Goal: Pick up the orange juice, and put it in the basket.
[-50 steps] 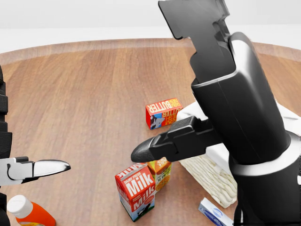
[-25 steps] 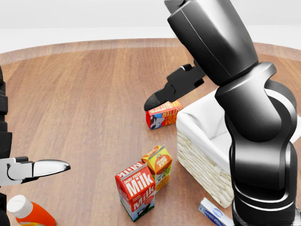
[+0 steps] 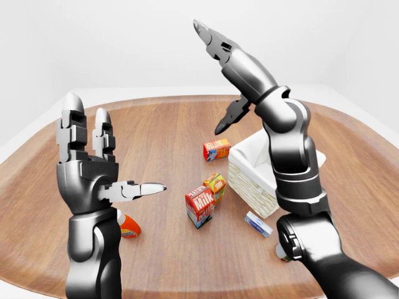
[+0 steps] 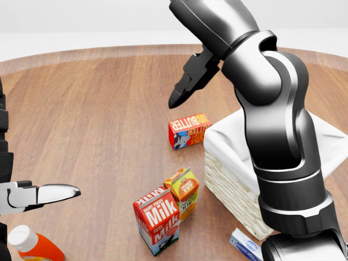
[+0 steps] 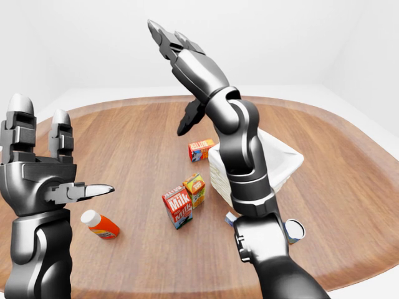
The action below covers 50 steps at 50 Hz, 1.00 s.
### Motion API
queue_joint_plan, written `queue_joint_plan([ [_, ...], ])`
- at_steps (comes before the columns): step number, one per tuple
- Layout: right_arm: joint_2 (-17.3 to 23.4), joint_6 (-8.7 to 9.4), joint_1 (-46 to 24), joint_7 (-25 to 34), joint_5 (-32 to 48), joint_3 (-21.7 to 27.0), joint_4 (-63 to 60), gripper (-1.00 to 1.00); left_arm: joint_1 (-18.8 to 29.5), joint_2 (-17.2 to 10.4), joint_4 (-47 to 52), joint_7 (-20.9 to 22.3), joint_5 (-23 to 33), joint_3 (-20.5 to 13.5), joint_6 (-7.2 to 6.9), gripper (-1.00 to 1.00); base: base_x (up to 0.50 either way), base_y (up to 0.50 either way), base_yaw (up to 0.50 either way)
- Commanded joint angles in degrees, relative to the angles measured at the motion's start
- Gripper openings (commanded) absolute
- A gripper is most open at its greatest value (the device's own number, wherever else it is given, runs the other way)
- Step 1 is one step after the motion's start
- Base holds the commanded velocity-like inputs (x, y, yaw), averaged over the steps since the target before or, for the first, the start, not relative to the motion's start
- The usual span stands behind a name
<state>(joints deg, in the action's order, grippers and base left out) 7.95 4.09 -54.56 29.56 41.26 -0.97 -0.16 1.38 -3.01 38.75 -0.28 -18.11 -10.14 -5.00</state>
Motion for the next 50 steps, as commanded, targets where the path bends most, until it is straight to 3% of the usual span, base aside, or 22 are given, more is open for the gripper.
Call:
queue_joint_plan([
  [1, -0.18, -2.6, -3.31, 2.79, 3.95, -0.6, 8.04, 1.0, 0.01, 0.0, 0.14, -0.12, -0.06, 0.01, 0.0, 1.0, 0.0, 0.0, 0.0],
  [10, -1.04, -3.74, -5.2, 4.36, 6.46, -0.91, 11.92, 1.0, 0.02, 0.01, 0.23, -0.16, -0.1, 0.01, 0.0, 1.0, 0.0, 0.0, 0.0],
  [13, -0.78, -4.61, -5.49, 5.09, 7.34, -0.91, 13.31, 1.0, 0.05, 0.0, 0.13, -0.15, -0.08, 0.0, 0.0, 1.0, 0.0, 0.0, 0.0],
  [15, 0.03, -6.44, -6.42, 5.16, 7.87, -0.9, 15.84, 1.0, 0.1, -0.01, 0.03, -0.14, -0.09, -0.02, 0.0, 1.0, 0.0, 0.0, 0.0],
  [19, -0.76, -6.26, -6.63, 5.3, 8.23, -0.75, 17.37, 1.0, 0.11, -0.01, 0.0, -0.16, -0.12, -0.03, 0.0, 1.0, 0.0, 0.0, 0.0],
  [24, -0.06, -8.88, -6.92, 5.95, 9.99, -1.48, 19.98, 1.0, 0.1, -0.04, 0.0, -0.14, -0.12, -0.01, 0.0, 1.0, 0.0, 0.0, 0.0],
  [50, -1.4, -9.09, -6.82, 6.19, 15.94, -2.24, 28.07, 1.0, 0.11, -0.06, 0.01, -0.14, -0.12, 0.0, 0.0, 1.0, 0.0, 0.0, 0.0],
])
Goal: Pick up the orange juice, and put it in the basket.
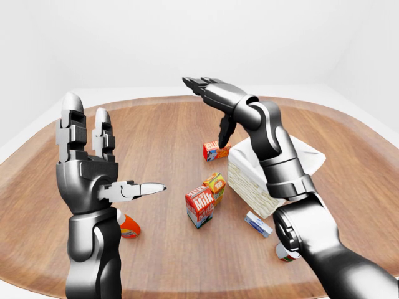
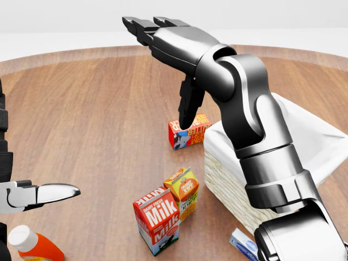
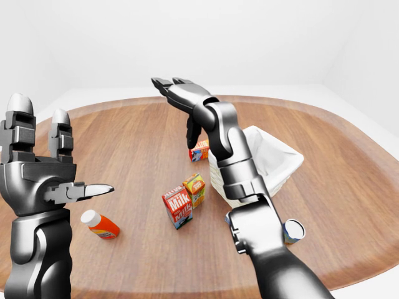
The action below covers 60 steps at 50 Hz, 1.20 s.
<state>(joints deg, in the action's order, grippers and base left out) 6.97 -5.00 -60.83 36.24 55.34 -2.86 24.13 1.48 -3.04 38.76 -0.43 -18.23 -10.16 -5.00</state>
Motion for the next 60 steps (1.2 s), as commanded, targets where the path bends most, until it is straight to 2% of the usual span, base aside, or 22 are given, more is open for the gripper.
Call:
queue_joint_plan([
  [1, -0.49, 0.0, -0.59, -0.58, 1.95, -0.33, 4.1, 1.0, 0.0, -0.02, 0.0, 0.01, 0.01, 0.01, 0.0, 1.0, 0.0, 0.0, 0.0],
  [22, -0.6, 0.0, -1.5, -6.57, 5.9, -1.87, 15.81, 1.0, 0.0, 0.01, -0.02, 0.01, 0.01, 0.0, 0.0, 1.0, 0.0, 0.0, 0.0],
  [35, -1.07, 0.0, -0.08, -5.71, 7.59, -1.62, 16.7, 1.0, 0.0, 0.0, -0.01, 0.01, 0.01, 0.0, 0.0, 1.0, 0.0, 0.0, 0.0],
  [60, -1.93, 0.0, 2.34, -9.23, 11.67, -2.95, 22.32, 1.0, 0.0, -0.01, 0.0, 0.02, -0.01, 0.0, 0.0, 1.0, 0.0, 0.0, 0.0],
])
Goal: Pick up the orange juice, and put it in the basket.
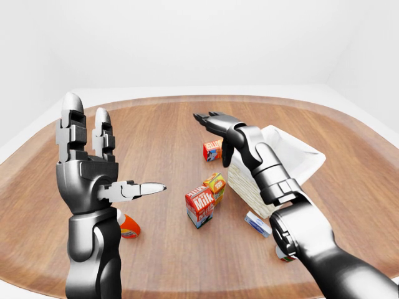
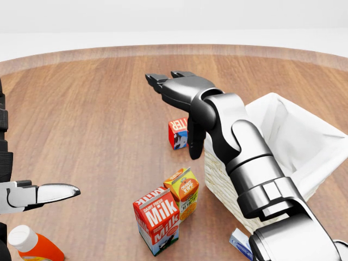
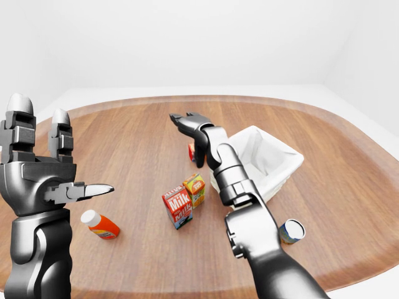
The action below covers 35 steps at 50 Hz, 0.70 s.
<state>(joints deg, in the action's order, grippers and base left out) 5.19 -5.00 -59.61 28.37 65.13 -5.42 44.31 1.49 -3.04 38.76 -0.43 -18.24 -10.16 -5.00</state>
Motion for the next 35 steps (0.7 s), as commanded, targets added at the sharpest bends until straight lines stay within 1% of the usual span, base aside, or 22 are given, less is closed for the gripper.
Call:
queue_joint_plan([
  [1, -0.17, 0.0, 1.25, -1.4, 2.01, -0.44, 2.17, 1.0, 0.0, 0.01, 0.0, -0.01, 0.01, 0.0, 0.0, 1.0, 0.0, 0.0, 0.0],
  [7, -0.44, 0.0, 1.87, -2.43, 3.21, -0.71, 3.22, 1.0, 0.0, 0.0, 0.0, 0.0, 0.01, 0.0, 0.0, 1.0, 0.0, 0.0, 0.0],
  [13, -0.67, 0.0, 1.91, -4.95, 4.2, -1.08, 6.25, 1.0, 0.0, 0.01, 0.0, -0.01, 0.0, -0.01, 0.0, 1.0, 0.0, 0.0, 0.0],
  [20, -0.92, 0.0, 2.72, -5.11, 4.51, -1.15, 6.15, 1.0, 0.0, 0.0, 0.0, 0.01, 0.0, 0.0, 0.0, 1.0, 0.0, 0.0, 0.0],
  [31, -1.28, 0.0, 3.27, -8.13, 5.78, -1.71, 9.36, 1.0, 0.0, 0.0, 0.0, 0.0, 0.01, 0.0, 0.0, 1.0, 0.0, 0.0, 0.0],
  [35, -1.36, 0.0, 3.67, -8.39, 5.78, -1.68, 9.53, 1.0, 0.0, 0.0, 0.0, 0.0, 0.01, 0.0, 0.0, 1.0, 0.0, 0.0, 0.0],
])
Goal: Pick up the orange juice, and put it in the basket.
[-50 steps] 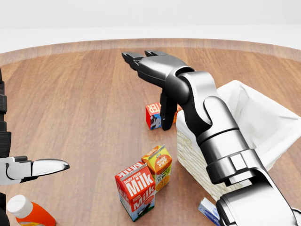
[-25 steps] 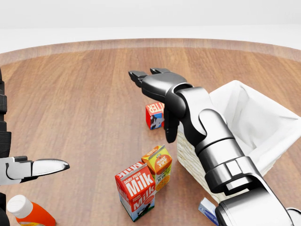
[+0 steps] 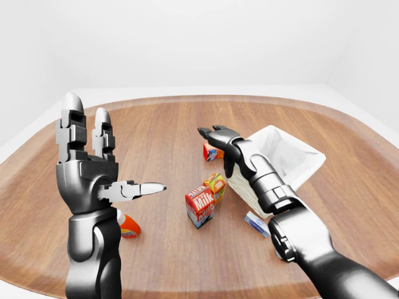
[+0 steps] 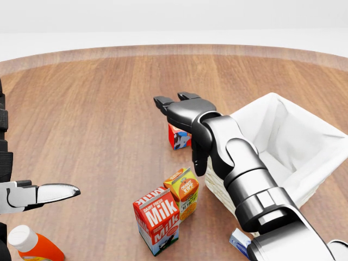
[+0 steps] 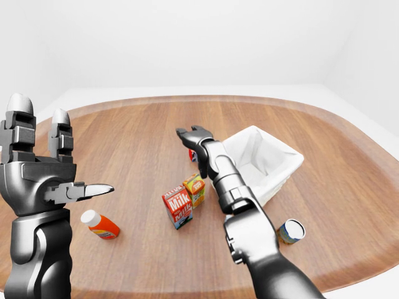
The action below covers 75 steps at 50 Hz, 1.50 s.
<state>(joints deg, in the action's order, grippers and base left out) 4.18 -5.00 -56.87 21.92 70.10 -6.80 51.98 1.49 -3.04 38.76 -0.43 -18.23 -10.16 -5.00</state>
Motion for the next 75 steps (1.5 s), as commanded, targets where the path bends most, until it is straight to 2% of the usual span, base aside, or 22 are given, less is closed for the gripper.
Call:
queue_joint_plan([
  [1, -0.36, 0.0, 0.97, -1.93, 0.81, -0.3, 1.82, 1.0, 0.0, 0.0, 0.0, 0.0, 0.01, 0.0, 0.0, 1.0, 0.0, 0.0, 0.0],
  [23, -1.29, 0.0, 0.82, -5.04, 1.52, -0.99, 5.88, 1.0, 0.0, 0.0, 0.0, -0.01, -0.01, 0.0, 0.0, 1.0, 0.0, 0.0, 0.0],
  [43, -2.62, 0.0, 0.4, -11.64, 3.08, -2.01, 13.87, 1.0, -0.04, 0.08, 0.48, -0.28, -0.42, -0.02, 0.0, 1.0, 0.0, 0.0, 0.0],
  [75, -3.64, 0.0, 1.41, -15.88, 3.44, -2.52, 18.67, 1.0, -0.16, 0.11, 0.55, -0.34, -0.5, 0.0, 0.0, 1.0, 0.0, 0.0, 0.0],
])
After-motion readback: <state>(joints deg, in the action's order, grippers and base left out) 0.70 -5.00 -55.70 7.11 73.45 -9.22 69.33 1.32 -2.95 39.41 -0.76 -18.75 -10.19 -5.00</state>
